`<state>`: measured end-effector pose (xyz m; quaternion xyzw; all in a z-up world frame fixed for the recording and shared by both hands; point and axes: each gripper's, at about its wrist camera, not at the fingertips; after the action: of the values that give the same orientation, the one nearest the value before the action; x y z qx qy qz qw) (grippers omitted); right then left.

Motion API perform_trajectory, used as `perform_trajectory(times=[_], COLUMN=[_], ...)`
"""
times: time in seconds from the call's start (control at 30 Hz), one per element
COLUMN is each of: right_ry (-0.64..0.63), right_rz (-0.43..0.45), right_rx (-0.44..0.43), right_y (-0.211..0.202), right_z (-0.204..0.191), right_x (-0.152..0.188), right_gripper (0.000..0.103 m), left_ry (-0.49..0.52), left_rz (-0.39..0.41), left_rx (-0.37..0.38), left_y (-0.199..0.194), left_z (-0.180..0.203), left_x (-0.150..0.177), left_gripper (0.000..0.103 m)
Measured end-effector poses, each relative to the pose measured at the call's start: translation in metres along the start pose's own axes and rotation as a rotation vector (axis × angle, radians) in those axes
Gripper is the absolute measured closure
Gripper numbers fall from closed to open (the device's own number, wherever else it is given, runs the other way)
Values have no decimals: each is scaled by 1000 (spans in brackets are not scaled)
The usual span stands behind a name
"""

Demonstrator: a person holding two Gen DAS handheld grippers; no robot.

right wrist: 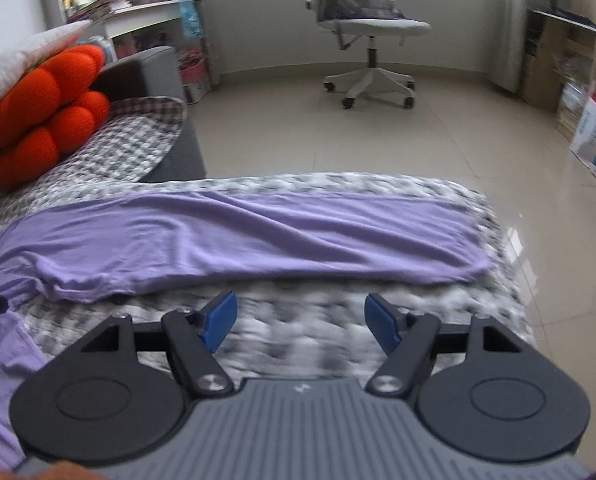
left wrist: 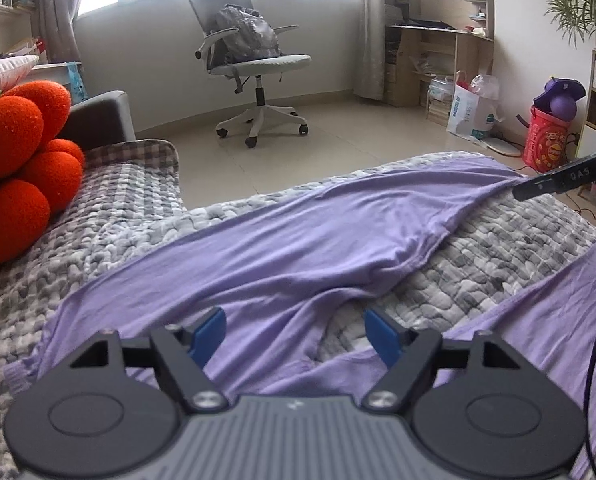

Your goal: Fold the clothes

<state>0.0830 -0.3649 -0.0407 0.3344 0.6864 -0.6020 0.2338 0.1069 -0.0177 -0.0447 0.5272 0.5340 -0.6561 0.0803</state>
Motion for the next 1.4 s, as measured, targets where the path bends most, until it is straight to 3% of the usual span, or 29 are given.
perform_trajectory(times=[0.27, 0.43, 0.63, 0.87, 1.13, 1.23, 1.4], right_ry=[88, 115, 168, 139, 153, 144, 92], right_rz=[33, 78, 102, 91, 92, 97, 118], right_rx=[38, 46, 17, 24, 1, -20, -25], right_y=[-8, -1, 27, 51, 65, 67, 65], right_z=[55, 87, 116, 126, 139, 141, 133], right_x=[7, -8, -35, -43, -45, -47, -46], right_gripper=[29, 30, 44, 50, 58, 65, 97], left_ry=[37, 60, 38, 50, -5, 3, 26], left_rz=[-22, -34, -27, 29, 25, -4, -43], left_rx=[47, 39, 33, 61, 65, 46, 19], left_y=[11, 15, 16, 24, 79, 108, 138], left_z=[17, 25, 26, 38, 32, 31, 28], left_x=[-2, 0, -4, -29, -84, -100, -107], left_gripper=[44, 45, 50, 53, 53, 53, 53])
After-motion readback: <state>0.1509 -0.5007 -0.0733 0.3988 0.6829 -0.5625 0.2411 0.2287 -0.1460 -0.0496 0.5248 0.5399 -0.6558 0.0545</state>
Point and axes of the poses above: each gripper's, at about its wrist camera, not at the fingertips, and y roughly the way its jaws point, z to its right, x to its underside, and after that the axes turned 4 degrees about y, right-handed
